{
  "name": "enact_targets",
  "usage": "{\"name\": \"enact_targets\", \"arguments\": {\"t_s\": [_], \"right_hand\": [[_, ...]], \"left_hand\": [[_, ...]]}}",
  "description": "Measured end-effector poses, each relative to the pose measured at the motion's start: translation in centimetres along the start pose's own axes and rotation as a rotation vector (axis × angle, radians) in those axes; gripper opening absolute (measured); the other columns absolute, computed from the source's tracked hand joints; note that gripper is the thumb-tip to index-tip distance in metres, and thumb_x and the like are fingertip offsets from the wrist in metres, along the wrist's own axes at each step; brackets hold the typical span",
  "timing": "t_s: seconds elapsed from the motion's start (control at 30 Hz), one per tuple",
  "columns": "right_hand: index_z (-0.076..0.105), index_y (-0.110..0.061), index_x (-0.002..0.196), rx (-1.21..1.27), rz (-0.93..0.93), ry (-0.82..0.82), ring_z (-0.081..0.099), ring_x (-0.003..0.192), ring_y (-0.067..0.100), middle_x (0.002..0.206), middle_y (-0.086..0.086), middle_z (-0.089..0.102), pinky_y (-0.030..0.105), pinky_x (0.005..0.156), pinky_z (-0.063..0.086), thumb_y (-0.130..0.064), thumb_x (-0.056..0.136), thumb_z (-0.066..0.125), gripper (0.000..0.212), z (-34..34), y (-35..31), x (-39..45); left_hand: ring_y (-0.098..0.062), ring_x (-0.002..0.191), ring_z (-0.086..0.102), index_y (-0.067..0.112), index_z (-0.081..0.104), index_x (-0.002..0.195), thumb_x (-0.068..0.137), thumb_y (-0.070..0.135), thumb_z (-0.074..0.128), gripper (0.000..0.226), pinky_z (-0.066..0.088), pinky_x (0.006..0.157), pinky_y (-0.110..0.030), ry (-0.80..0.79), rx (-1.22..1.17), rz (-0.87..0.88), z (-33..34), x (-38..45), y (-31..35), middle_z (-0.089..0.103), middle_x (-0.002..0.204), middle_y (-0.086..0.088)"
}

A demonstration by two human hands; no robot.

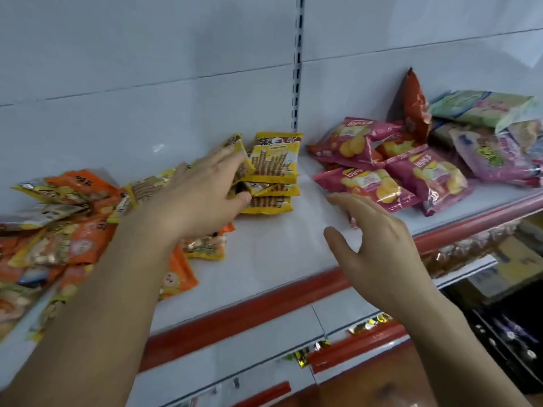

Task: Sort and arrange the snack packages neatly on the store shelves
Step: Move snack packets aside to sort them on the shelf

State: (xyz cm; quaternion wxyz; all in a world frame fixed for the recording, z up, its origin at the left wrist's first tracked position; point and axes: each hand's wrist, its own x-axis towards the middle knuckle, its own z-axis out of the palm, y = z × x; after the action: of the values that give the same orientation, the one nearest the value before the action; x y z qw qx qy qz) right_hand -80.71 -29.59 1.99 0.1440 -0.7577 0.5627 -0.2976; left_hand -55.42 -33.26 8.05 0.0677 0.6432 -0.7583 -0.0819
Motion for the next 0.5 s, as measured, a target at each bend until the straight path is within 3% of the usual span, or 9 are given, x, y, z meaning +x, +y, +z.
{"name": "enact_targets", "arguments": {"t_s": [0.17, 0.3, 0.37, 0.5], "right_hand": [[0.053, -0.025, 0.144, -0.027, -0.071, -0.124, 0.049, 0.130, 0.007, 0.145, -0.014, 0.053, 0.017, 0.098, 0.033, -0.031, 0.098, 0.061, 0.048, -2.0, 2.6, 2.1], [0.056, -0.023, 0.141, 0.005, -0.130, -0.153, 0.054, 0.127, 0.013, 0.140, -0.009, 0.058, 0.022, 0.099, 0.037, -0.030, 0.096, 0.063, 0.046, -1.8, 2.6, 3.5], [0.057, -0.022, 0.140, 0.017, -0.150, -0.173, 0.057, 0.121, 0.015, 0.137, -0.009, 0.059, 0.023, 0.095, 0.038, -0.028, 0.096, 0.063, 0.045, -1.3, 2.2, 4.2], [0.061, -0.018, 0.137, -0.072, -0.174, -0.129, 0.058, 0.124, 0.018, 0.136, -0.003, 0.063, 0.031, 0.103, 0.044, -0.024, 0.095, 0.062, 0.043, -2.0, 2.0, 5.6]], "left_hand": [[-0.018, 0.151, 0.025, 0.026, 0.026, 0.158, 0.100, 0.030, 0.057, 0.065, 0.025, 0.122, -0.042, 0.050, -0.074, -0.134, -0.3, -0.1, -0.1, 0.024, 0.165, 0.003], [-0.019, 0.149, 0.030, 0.025, 0.030, 0.157, 0.100, 0.031, 0.056, 0.062, 0.029, 0.120, -0.044, 0.084, -0.052, -0.288, -0.2, -1.6, -1.8, 0.029, 0.163, 0.001], [-0.019, 0.145, 0.037, 0.026, 0.036, 0.154, 0.099, 0.032, 0.056, 0.058, 0.034, 0.116, -0.041, 0.156, -0.068, -0.262, 0.3, -1.6, -1.0, 0.035, 0.159, 0.002], [-0.019, 0.145, 0.036, 0.023, 0.044, 0.149, 0.097, 0.034, 0.059, 0.055, 0.034, 0.116, -0.047, 0.237, -0.067, -0.048, 1.4, 1.3, 3.3, 0.040, 0.155, 0.003]]}}
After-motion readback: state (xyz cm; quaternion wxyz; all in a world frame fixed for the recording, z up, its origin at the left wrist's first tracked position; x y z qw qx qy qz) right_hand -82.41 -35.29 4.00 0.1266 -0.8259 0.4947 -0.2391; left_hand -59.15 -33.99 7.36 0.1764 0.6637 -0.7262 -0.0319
